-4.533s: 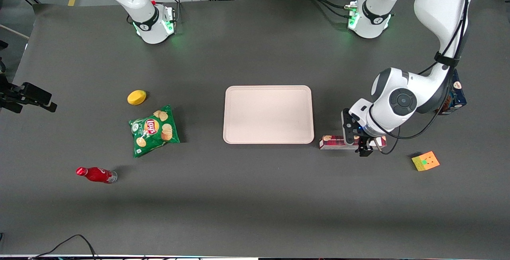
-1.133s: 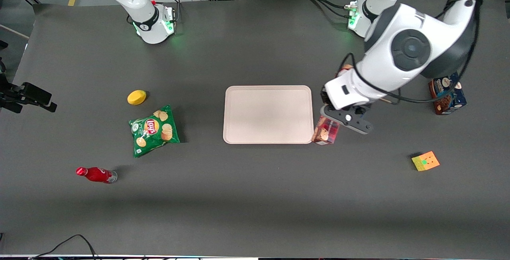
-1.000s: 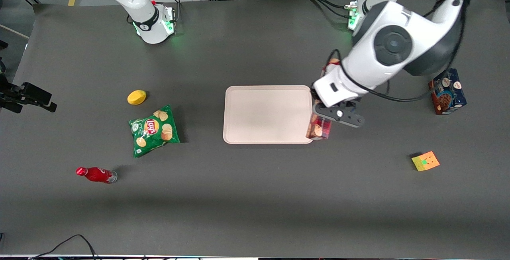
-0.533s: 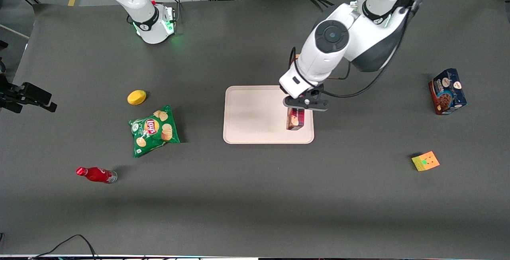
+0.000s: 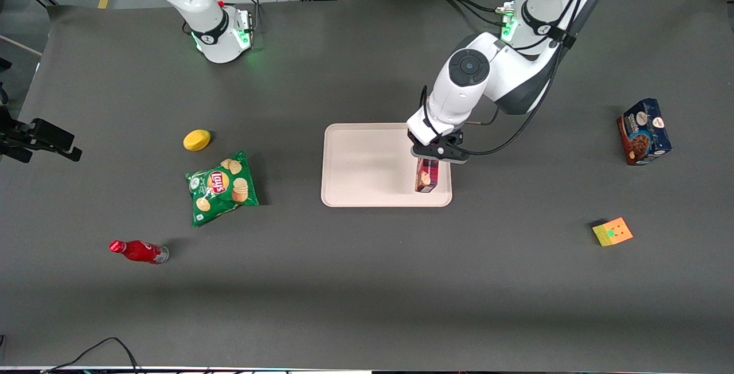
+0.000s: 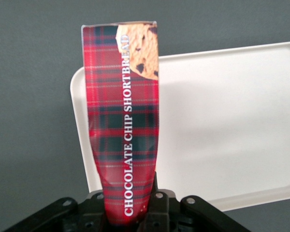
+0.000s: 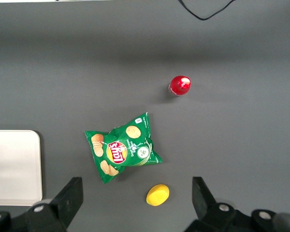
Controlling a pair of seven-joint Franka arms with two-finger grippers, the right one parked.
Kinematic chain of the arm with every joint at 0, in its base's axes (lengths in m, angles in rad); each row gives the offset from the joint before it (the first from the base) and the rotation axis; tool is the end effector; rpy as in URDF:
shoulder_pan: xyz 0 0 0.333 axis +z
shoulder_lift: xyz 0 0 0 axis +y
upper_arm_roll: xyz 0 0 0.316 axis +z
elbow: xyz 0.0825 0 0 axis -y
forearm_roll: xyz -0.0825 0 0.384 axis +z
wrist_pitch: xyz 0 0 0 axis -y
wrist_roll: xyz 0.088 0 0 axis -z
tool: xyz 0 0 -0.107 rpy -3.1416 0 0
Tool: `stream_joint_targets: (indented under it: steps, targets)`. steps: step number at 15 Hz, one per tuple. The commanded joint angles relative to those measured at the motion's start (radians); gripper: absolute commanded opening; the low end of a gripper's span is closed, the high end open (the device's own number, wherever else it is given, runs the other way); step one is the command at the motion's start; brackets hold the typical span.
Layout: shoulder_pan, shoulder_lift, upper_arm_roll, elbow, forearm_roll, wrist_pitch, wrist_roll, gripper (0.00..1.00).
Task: Place red cookie box on tray
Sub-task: 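Lower the held cookie box onto the tray surface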
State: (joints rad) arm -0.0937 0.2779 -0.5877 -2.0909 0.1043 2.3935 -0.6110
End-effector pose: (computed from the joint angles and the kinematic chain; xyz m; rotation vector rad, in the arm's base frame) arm 0.4601 -0.3614 0.3184 3.0280 -0.1834 0.0200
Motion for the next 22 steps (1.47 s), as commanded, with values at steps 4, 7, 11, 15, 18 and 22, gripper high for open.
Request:
stream_joint_targets:
  steps: [4,7,11,15,18,22]
  targets:
    - [0.000,0.055,0.006,-0.067,0.113,0.142,-0.187,0.00]
    - [0.002,0.105,0.006,-0.064,0.264,0.170,-0.338,0.00]
    - [-0.001,0.125,0.006,-0.064,0.284,0.179,-0.346,0.00]
    - [-0.014,0.148,0.006,-0.069,0.328,0.202,-0.446,0.00]
    - [-0.021,0.167,0.006,-0.067,0.417,0.208,-0.513,0.00]
    - [-0.020,0.178,0.006,-0.067,0.442,0.208,-0.515,0.00]
